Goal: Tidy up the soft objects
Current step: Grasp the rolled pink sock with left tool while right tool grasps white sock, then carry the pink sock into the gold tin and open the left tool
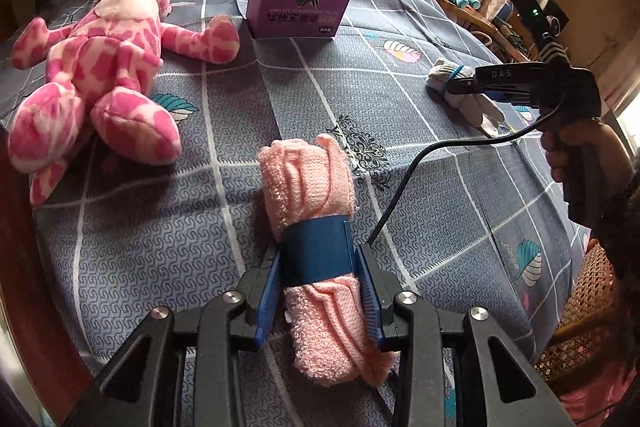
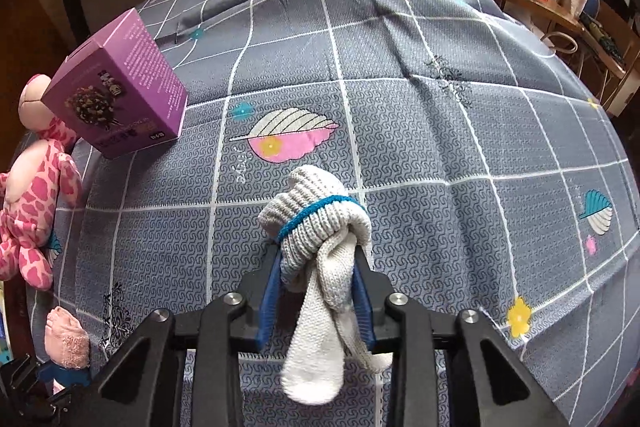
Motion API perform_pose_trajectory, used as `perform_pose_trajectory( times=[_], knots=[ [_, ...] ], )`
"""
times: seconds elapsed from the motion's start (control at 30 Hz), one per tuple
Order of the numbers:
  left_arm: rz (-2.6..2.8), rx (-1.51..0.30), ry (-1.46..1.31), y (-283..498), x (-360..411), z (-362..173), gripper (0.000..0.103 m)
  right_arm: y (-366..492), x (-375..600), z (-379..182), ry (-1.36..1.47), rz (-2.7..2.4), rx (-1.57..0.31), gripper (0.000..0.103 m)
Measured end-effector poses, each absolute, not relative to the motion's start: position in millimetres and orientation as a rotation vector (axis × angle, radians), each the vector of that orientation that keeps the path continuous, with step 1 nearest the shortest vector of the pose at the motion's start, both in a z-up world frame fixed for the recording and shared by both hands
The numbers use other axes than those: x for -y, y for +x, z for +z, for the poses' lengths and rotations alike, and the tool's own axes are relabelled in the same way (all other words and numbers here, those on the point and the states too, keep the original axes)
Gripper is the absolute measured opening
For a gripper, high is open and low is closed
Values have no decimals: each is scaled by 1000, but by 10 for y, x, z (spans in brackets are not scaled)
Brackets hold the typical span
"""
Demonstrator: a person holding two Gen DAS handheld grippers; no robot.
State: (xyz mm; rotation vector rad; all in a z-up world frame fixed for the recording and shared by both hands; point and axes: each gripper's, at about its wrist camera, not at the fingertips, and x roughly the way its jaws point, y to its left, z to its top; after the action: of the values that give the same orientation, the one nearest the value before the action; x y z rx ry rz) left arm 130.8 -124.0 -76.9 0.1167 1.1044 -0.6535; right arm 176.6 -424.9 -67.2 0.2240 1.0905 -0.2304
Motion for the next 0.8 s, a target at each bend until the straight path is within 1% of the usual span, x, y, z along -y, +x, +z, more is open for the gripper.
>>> perform_pose_trajectory(
  times=[0.13,0.23,0.33,0.43,0.5,0.63,0.7,0.8],
  knots=[
    [-651,-1089,111,1294,1232,-774,36,1548,4048,-398,202,-216,-1022,30],
    [-646,-1076,107,1276,1218,-754,34,1381,3824,-321,254,-113,-1023,30],
    [-628,-1047,114,1218,1190,-698,34,1266,3579,-429,282,-36,-1056,30],
    [-619,-1013,118,1148,1146,-605,34,1274,3432,-675,265,-31,-1120,30],
    [-614,-987,117,1092,1099,-523,34,1291,3403,-823,247,-54,-1174,32],
    [-599,-926,109,991,988,-346,34,1298,3244,-913,109,-70,-1187,35],
    [-593,-905,107,944,931,-269,34,1295,3142,-922,32,-94,-1178,35],
    [-590,-878,109,866,850,-187,34,1288,3080,-932,-8,-119,-1163,34]
  ],
)
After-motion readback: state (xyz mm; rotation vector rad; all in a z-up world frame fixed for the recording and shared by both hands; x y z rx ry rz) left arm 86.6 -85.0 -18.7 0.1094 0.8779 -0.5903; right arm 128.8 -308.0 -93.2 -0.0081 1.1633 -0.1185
